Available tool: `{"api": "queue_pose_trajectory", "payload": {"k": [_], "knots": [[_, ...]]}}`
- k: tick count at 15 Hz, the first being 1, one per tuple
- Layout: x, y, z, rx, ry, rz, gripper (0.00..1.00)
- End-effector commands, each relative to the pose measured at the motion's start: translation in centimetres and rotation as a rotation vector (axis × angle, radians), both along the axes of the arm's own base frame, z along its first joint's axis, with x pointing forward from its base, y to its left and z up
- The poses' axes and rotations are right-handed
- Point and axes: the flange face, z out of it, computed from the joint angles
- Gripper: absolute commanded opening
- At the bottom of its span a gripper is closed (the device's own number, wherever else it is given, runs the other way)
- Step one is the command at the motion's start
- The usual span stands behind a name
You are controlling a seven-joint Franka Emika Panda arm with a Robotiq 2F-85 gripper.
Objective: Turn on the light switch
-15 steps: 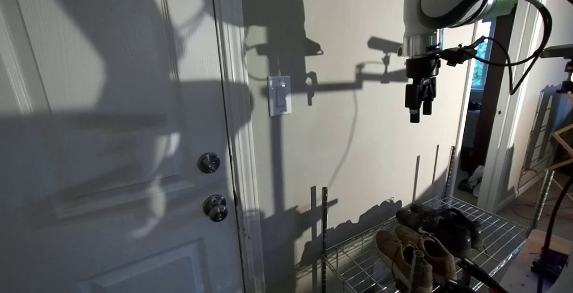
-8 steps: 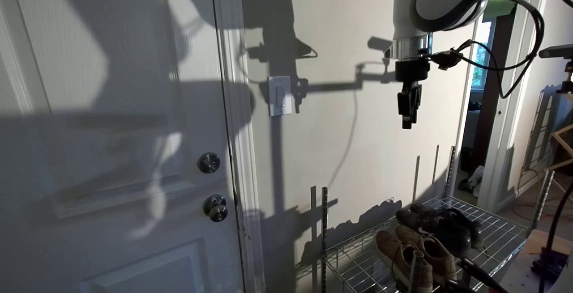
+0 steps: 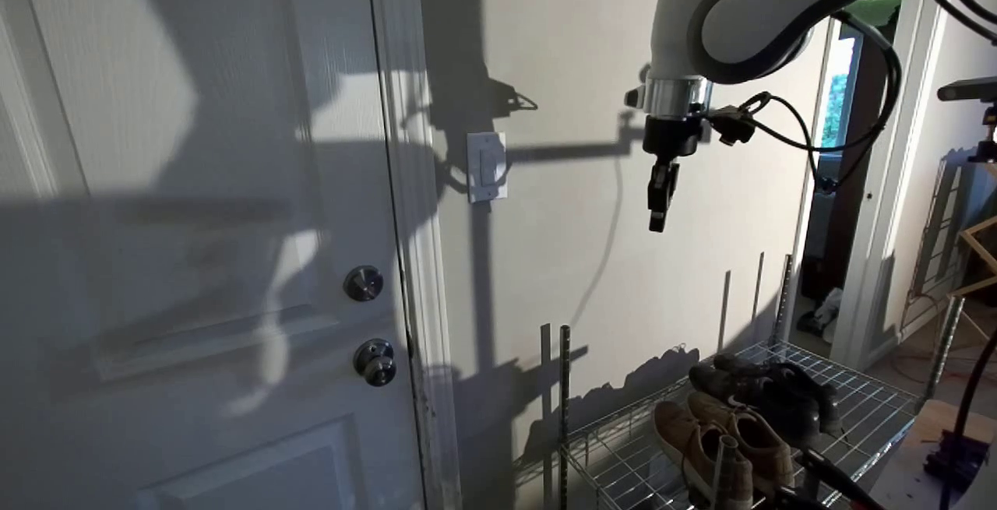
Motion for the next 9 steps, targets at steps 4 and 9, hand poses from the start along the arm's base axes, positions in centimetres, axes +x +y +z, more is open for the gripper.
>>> {"api": "queue_pose_trajectory", "payload": {"k": [4, 9], "knots": [[1.8, 3.0, -0.3, 0.128, -0.271, 0.116, 0.06], [2.1, 4.2, 0.5, 0.258, -0.460, 0.093, 0.04]]}}
